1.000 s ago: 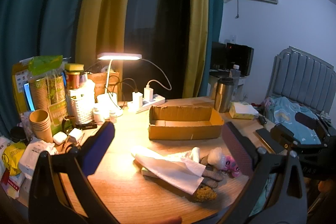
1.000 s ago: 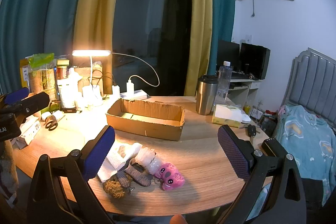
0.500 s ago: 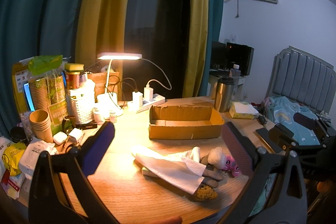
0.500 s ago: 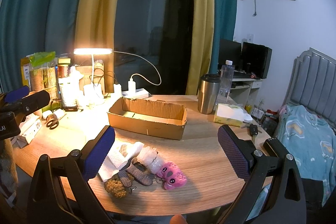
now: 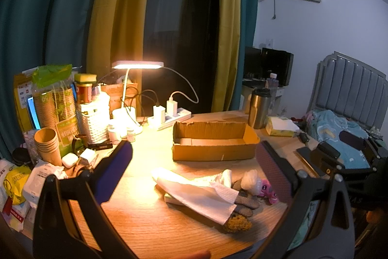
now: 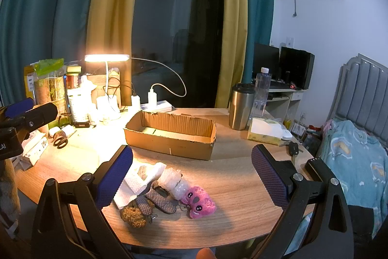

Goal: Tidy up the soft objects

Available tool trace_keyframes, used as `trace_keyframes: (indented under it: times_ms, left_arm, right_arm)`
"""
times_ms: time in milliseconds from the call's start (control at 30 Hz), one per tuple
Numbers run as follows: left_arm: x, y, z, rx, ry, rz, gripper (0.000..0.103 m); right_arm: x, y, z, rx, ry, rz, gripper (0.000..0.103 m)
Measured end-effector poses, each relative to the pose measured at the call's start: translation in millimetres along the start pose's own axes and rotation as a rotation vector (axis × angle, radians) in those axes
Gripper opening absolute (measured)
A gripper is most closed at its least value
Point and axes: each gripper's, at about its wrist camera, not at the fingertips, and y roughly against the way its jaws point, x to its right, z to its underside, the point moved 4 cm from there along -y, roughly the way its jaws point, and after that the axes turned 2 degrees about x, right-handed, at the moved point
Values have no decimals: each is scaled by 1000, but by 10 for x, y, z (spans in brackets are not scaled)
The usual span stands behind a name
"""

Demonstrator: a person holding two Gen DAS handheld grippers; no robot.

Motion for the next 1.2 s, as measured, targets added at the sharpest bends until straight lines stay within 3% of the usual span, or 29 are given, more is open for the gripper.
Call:
trace_keyframes:
  times_ms: [1200]
  left_arm:
    - [24, -41, 19, -12, -9, -7, 102]
  right_arm:
    - [18, -17, -4, -9, -1, 0, 100]
